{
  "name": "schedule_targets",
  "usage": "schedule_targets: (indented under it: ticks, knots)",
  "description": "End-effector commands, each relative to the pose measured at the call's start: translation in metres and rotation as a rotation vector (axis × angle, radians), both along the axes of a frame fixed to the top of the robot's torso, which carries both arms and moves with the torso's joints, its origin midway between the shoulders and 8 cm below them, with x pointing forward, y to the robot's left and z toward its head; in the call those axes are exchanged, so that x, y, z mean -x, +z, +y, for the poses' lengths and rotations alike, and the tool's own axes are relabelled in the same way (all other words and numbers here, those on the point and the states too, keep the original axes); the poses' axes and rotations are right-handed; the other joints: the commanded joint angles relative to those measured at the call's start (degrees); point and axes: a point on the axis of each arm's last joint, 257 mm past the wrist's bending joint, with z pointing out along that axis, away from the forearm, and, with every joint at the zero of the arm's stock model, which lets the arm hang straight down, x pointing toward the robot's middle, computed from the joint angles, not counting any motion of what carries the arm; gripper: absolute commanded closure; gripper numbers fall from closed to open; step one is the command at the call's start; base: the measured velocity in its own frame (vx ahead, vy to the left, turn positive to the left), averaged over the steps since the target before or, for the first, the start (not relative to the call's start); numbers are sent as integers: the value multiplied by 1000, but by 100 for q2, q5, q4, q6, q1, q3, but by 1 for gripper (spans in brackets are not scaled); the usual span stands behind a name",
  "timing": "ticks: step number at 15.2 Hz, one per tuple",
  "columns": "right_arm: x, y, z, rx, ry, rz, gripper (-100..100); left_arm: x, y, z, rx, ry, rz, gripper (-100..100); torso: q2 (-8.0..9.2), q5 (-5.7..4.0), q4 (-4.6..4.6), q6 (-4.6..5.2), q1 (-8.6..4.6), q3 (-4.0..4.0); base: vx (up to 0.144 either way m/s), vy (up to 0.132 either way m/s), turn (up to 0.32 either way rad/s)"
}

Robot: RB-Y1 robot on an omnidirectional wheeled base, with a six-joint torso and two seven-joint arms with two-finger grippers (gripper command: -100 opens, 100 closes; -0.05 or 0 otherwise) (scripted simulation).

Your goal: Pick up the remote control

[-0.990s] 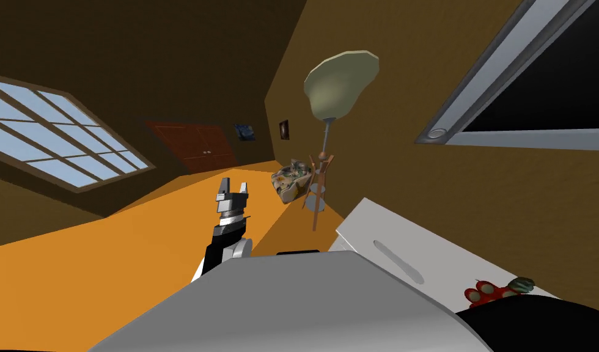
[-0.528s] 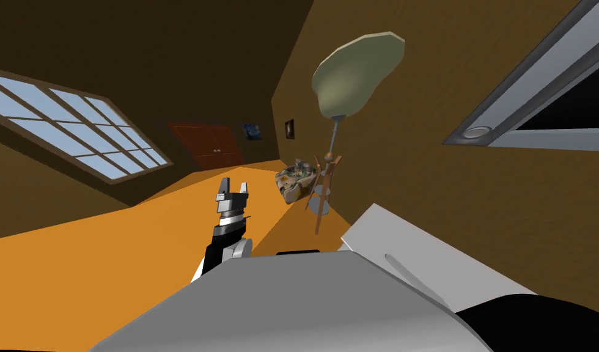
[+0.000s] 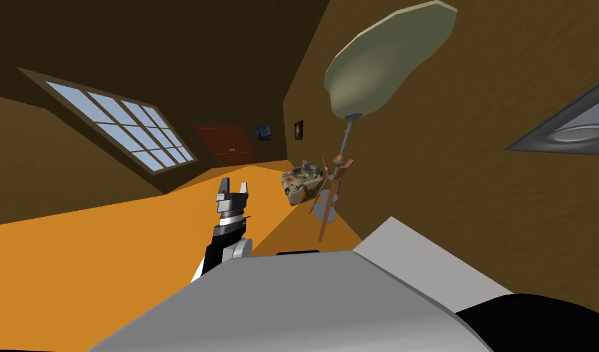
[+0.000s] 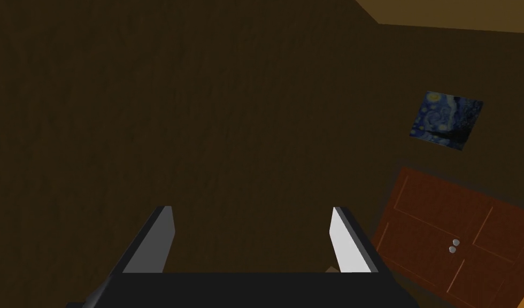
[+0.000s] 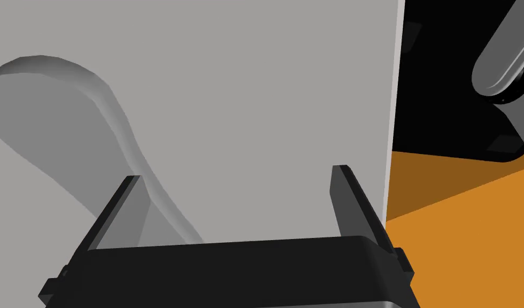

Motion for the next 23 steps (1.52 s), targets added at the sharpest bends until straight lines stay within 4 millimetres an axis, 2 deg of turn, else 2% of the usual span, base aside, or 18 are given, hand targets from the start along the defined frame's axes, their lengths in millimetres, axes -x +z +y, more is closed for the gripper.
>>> schedule_targets:
  ticks: [1,3,5,8,9,10,12,15,16,20,21,23]
  knots:
    - [3,0,-4,3,13,15,-100,0,0,0,0,0,0,0,0,0,0,0,0,0,86,-77,46]
    - [9,2,-9,15,5,25,-100,0,0,0,0,0,0,0,23,1,4,6,11,12,26,-34,-19]
    - [30,4,-13,28,34,82,-100,0,0,0,0,0,0,0,41,5,9,4,26,24,42,-54,141]
    - [46,-1,-7,21,63,125,-100,0,0,0,0,0,0,0,15,-4,5,-3,-14,10,104,-145,253]
    - [41,1,-11,26,50,110,-100,0,0,0,0,0,0,0,11,-6,3,-1,-26,7,58,-113,74]
    - [39,-12,-2,30,45,107,-100,0,0,0,0,0,0,0,20,-6,4,3,-15,11,-11,-60,66]
    - [36,-20,5,33,39,103,-100,0,0,0,0,0,0,0,55,-1,12,4,12,31,-59,-47,72]
    - [36,-19,4,30,43,103,-100,0,0,0,0,0,0,0,76,5,17,9,31,44,-46,-17,7]
    - [36,-19,4,32,41,104,100,0,0,0,0,0,0,0,71,6,16,8,36,41,-9,-3,-1]
    - [36,-19,4,32,43,104,100,0,0,0,0,0,0,0,60,4,14,11,38,35,0,0,0]
    - [40,-8,-5,28,48,109,100,0,0,0,0,0,0,0,59,4,14,10,37,35,33,29,-45]
    - [41,-2,-9,26,53,112,100,0,0,0,0,0,0,0,44,10,9,15,53,26,60,49,-70]
